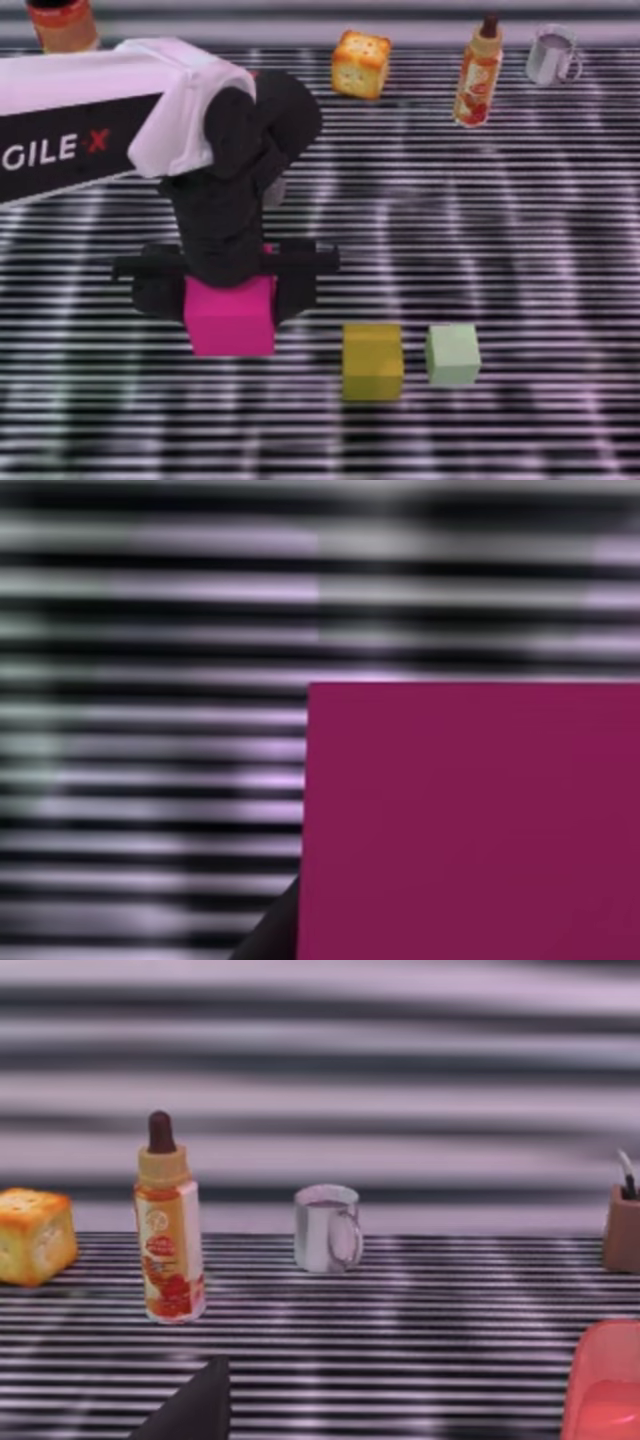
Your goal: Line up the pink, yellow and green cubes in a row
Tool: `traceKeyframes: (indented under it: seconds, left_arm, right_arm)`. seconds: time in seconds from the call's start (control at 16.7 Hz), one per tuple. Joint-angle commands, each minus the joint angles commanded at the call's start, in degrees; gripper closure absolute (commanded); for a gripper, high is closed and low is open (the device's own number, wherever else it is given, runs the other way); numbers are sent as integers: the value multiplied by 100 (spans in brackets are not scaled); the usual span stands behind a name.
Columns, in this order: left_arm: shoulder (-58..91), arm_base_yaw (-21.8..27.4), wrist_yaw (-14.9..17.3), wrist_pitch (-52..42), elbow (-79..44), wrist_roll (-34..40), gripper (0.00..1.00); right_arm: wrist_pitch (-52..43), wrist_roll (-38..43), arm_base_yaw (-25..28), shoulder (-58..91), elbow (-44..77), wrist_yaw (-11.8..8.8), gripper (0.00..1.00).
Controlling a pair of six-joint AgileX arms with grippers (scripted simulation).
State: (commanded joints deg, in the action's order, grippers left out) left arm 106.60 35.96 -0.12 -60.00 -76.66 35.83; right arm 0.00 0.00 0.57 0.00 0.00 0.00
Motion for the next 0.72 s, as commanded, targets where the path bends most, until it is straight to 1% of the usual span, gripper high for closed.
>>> traceKeyframes:
  seconds: [0.12,0.48,0.72]
  left_arm:
    - [78,5,-1,215,139,-12,100]
    - [545,-6,3,1412,832,-14,100]
    - [586,-4,1,1488,886,-15,100]
  right_arm:
    - [0,0,0,0,0,0,0]
    - [0,0,0,0,0,0,0]
    - [0,0,0,0,0,0,0]
